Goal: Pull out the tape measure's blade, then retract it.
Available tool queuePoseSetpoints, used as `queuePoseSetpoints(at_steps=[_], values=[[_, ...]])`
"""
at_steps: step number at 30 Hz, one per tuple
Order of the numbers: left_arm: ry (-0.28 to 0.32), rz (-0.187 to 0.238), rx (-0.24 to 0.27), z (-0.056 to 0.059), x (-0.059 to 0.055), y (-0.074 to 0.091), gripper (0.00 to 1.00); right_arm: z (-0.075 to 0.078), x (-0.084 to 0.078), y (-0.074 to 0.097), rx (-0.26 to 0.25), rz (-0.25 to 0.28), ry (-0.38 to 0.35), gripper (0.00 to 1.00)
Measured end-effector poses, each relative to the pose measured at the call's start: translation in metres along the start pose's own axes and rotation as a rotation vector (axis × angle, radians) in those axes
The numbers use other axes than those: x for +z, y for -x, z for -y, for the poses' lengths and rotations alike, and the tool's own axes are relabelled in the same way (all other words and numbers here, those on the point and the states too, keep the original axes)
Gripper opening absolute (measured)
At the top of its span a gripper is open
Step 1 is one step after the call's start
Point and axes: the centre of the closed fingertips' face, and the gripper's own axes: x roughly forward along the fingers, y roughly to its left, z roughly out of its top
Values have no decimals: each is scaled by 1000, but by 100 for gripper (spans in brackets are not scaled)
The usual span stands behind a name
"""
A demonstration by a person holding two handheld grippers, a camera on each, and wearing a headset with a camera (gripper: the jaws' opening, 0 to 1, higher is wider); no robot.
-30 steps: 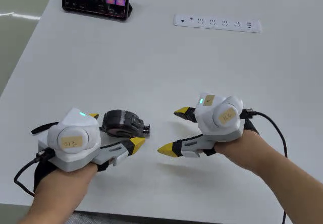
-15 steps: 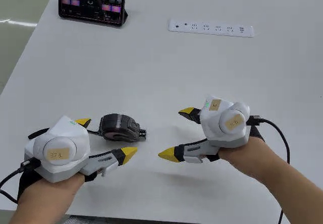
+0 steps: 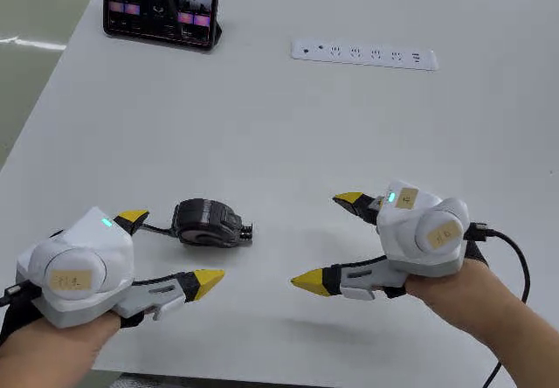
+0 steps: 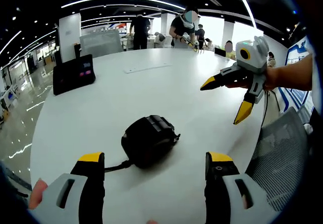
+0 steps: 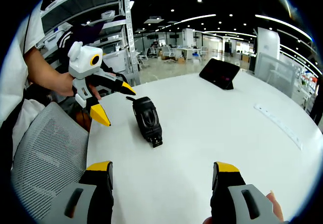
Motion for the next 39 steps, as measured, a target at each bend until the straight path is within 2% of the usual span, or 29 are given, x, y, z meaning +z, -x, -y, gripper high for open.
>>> queuePoseSetpoints(at_steps=[4,15,20,27,39], values=[[-2,-6,1,-2,-4,6,81,-2,-2,9,-1,16,-30,81],[-22,-12,-14,-3,-8,21,84,-5,-16,29,-16,2,-31,88],[-30,-23,-42,-1,-10,26,85,-6,-23,39,-26,1,-45,90],[-46,-42,-62,0,-13,31,87,-5,-34,51,-35,-9,-77,91],[-49,-33,-82,0,-16,34,91,2,-44,68,-78,-7,-101,94]])
